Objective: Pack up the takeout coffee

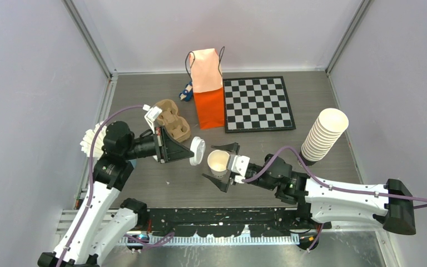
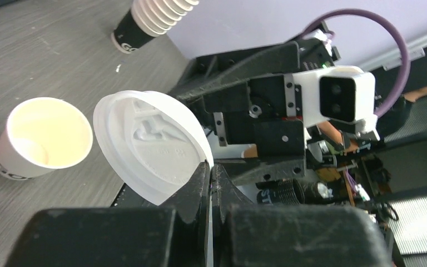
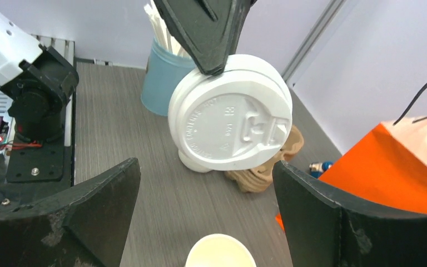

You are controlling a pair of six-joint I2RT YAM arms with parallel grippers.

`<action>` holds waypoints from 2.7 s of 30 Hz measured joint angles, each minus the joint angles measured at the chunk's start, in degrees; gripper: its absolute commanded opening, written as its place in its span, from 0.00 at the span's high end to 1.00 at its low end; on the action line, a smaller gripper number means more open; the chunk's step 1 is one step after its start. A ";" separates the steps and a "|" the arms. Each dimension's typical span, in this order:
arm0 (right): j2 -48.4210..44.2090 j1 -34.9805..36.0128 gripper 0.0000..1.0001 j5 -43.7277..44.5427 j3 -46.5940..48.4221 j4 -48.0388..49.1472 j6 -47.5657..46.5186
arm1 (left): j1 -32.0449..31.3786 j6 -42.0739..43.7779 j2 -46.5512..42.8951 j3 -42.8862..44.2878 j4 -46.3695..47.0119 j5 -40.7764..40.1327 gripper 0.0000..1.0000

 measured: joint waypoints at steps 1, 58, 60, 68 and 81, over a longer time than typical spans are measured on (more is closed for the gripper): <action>0.02 0.00 0.07 -0.48 -0.15 1.18 -0.55 | 0.00 -0.83 -0.44 -0.20 0.94 1.03 1.00; 4.66 0.00 0.28 -2.73 -2.47 12.68 -3.85 | -0.17 -5.77 -2.47 -4.07 8.96 7.32 0.61; 3.98 0.00 0.28 -2.03 -3.56 13.07 -2.62 | -0.22 -5.01 -2.16 -4.02 8.48 6.51 0.39; 1.22 0.02 0.29 9.77 0.28 -2.29 12.74 | -0.20 3.78 -0.63 0.48 -4.68 -3.91 0.00; 6.64 0.00 0.27 31.78 26.88 -52.72 43.65 | -0.20 13.31 4.22 1.75 -18.40 -26.12 0.00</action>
